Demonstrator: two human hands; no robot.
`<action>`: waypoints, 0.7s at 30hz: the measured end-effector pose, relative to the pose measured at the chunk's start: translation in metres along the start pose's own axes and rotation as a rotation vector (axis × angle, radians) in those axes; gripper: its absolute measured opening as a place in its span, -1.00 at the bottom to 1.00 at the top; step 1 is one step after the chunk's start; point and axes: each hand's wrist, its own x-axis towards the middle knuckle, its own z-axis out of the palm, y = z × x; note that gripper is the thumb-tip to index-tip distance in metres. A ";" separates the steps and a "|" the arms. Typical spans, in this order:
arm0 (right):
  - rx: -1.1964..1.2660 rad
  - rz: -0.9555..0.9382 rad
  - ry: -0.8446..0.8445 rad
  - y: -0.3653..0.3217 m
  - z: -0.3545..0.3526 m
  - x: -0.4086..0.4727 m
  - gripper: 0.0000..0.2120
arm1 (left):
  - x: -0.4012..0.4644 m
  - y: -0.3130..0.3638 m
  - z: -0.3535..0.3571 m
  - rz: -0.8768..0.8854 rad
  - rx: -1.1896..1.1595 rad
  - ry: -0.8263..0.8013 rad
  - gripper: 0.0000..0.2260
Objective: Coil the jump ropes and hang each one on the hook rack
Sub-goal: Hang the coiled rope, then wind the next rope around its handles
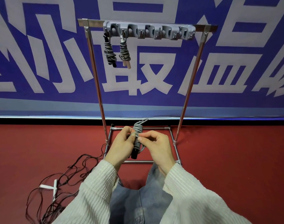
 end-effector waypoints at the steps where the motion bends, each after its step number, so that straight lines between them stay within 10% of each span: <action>1: -0.041 -0.013 -0.003 -0.001 0.000 0.002 -0.86 | 0.000 -0.001 0.001 0.039 0.042 0.024 -0.81; 21: 0.196 0.035 0.202 0.001 0.018 -0.004 -0.84 | -0.013 -0.007 0.006 0.358 0.392 0.029 -0.76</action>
